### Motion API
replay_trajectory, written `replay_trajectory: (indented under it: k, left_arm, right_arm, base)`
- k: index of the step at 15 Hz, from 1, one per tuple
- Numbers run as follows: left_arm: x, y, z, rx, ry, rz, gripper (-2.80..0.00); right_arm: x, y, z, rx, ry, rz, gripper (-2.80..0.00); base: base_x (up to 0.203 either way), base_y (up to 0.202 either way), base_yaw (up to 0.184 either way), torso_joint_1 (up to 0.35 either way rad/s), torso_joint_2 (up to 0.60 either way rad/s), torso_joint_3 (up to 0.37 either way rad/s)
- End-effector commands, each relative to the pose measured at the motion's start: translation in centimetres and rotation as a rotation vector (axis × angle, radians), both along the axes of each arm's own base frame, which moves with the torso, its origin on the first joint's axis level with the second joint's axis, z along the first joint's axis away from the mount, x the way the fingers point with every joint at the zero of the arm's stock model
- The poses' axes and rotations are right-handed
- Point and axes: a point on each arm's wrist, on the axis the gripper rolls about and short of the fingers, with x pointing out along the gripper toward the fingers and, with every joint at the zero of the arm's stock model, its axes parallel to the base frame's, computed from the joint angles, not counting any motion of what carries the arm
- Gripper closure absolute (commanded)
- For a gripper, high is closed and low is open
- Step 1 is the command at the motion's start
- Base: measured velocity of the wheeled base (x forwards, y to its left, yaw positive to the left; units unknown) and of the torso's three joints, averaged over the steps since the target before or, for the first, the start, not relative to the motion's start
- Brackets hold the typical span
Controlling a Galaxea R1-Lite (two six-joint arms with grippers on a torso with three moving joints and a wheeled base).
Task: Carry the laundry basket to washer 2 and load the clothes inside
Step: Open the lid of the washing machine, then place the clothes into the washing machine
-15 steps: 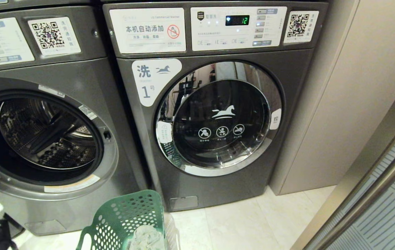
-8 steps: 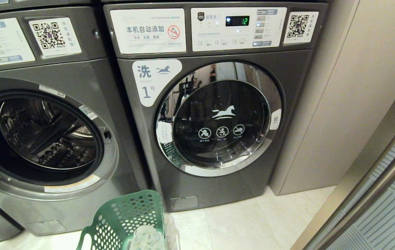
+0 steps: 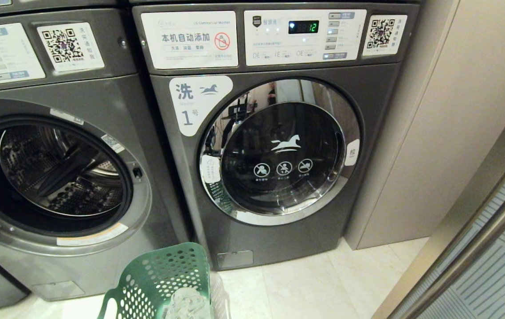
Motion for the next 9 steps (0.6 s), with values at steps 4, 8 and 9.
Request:
replay_trajectory:
  k: [4,8,9]
  left_arm:
    - [-0.08,0.01,-0.07,-0.002,-0.016,0.004,0.0]
    - [-0.05,0.0,-0.04,-0.002,-0.024,0.001,0.0]
    - [-0.04,0.0,-0.09,-0.004,-0.022,0.002,0.0]
  right_arm:
    - [0.0,0.0,0.0,-0.001,0.001,0.001,0.0]
    - [0.0,0.0,0.0,-0.001,0.001,0.001,0.0]
    - [0.0,0.0,0.0,-0.001,0.001,0.001,0.0]
  base:
    - [0.0,0.0,0.0,0.0,0.0,0.0]
    - [0.0,0.0,0.0,0.0,0.0,0.0]
    - [0.0,0.0,0.0,0.0,0.0,0.0]
